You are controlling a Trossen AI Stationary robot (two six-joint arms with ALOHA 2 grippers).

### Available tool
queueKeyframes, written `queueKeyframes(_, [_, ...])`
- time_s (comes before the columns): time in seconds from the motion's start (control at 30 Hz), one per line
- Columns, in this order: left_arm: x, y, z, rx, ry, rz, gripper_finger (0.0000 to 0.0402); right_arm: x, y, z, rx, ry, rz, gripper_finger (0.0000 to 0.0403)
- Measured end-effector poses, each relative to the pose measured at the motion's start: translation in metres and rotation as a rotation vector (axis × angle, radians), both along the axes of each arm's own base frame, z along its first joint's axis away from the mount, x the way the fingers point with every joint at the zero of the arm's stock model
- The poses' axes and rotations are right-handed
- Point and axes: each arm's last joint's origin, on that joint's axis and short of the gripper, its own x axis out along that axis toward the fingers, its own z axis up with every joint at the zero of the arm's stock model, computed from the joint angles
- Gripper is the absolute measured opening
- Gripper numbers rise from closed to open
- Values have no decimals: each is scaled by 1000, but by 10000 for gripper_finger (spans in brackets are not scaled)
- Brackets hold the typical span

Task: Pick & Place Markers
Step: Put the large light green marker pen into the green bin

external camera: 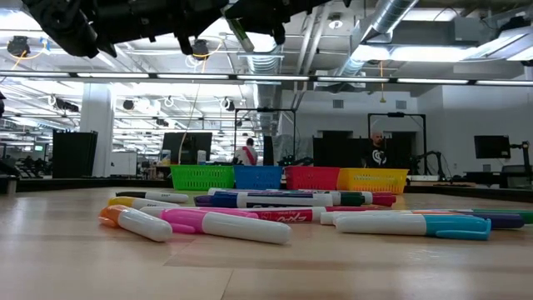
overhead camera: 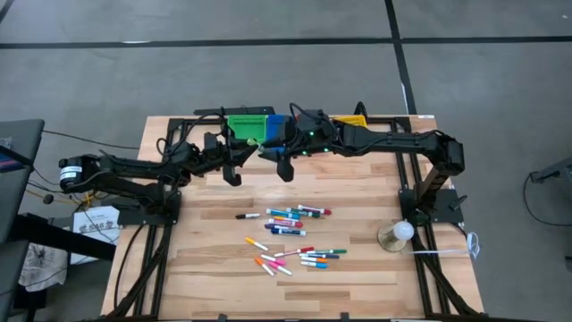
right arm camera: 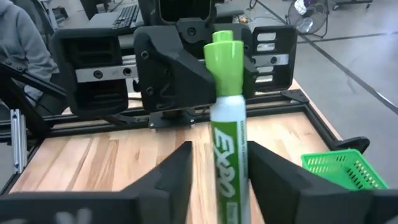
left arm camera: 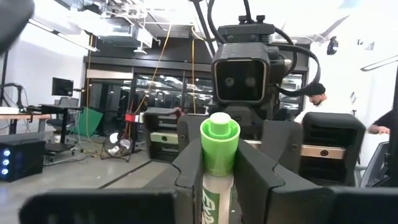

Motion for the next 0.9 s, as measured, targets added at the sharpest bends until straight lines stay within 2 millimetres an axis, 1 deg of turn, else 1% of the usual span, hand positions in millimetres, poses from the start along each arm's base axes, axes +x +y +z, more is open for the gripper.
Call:
queueKeyframes(0.2, [0,0,0,-3,-2,9,65,-2,-2,-4,9,44,-2,227])
queueKeyframes(0.33, [-3,0,4,17,-22,17,65,-7,-8,-2,12,62,-16,255])
queueKeyframes(0.5, [-13,1,8,23,38,45,66,-19,-19,1,21,112,-55,260])
queueKeyframes(0.53, [-15,2,9,-2,51,46,66,-23,-21,1,26,142,-63,260])
queueKeyframes(0.6, [-22,4,11,-66,76,44,66,-27,-23,4,42,141,-78,260])
queueKeyframes(0.7, [-34,5,13,-121,121,54,66,-35,-21,8,87,172,-96,260])
queueKeyframes(0.8, [-44,9,9,-155,202,133,66,-43,-19,6,142,240,-117,260])
queueKeyframes(0.9, [-50,17,2,-191,285,235,66,-50,-17,2,198,320,-146,260])
